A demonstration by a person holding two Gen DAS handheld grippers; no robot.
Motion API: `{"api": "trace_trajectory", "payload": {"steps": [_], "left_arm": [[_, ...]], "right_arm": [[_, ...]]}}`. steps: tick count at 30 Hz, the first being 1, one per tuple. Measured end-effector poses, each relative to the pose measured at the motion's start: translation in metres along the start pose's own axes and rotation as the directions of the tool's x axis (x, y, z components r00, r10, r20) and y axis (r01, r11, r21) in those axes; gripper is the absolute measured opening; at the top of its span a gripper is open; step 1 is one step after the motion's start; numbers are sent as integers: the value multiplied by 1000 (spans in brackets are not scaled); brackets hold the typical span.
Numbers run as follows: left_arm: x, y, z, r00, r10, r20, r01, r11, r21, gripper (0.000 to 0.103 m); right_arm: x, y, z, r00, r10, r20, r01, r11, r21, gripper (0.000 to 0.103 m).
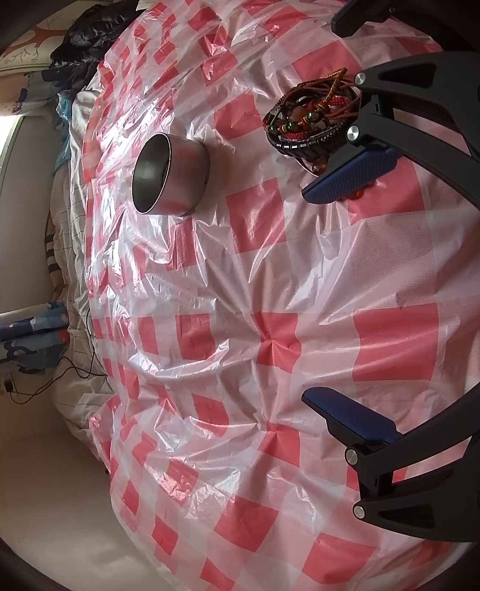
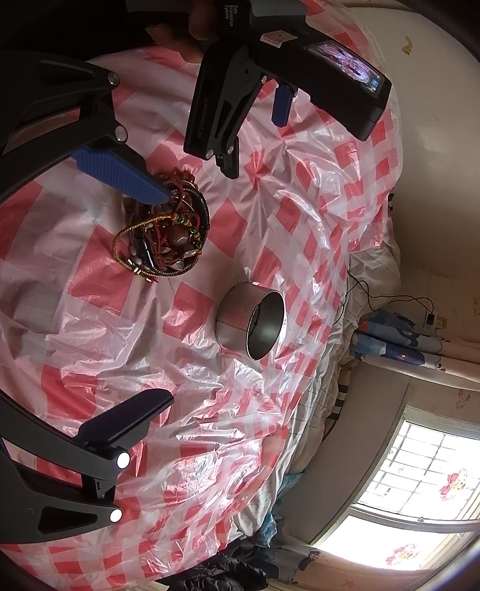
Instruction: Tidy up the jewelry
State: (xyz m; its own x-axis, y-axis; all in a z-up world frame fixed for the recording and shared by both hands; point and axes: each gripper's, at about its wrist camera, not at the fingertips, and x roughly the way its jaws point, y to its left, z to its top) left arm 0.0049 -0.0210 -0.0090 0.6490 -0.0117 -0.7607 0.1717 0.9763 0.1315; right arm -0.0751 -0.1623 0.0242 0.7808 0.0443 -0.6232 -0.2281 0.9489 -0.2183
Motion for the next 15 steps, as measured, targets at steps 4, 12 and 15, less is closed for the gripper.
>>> {"api": "trace_trajectory", "payload": {"steps": [4,12,15], "left_arm": [[0,0,0,1000,0,0,0,1000,0,95],[0,0,0,1000,4,2,-4,1000,-5,95],[0,2,0,1000,6,0,-6,1000,-10,95]], "right_arm": [[1,0,0,1000,-1,-2,1,1000,1,96],[5,-6,0,1000,-15,-18,16,999,28,96],[4,-13,-1,1000,-9,-21,10,998,58,96]]}}
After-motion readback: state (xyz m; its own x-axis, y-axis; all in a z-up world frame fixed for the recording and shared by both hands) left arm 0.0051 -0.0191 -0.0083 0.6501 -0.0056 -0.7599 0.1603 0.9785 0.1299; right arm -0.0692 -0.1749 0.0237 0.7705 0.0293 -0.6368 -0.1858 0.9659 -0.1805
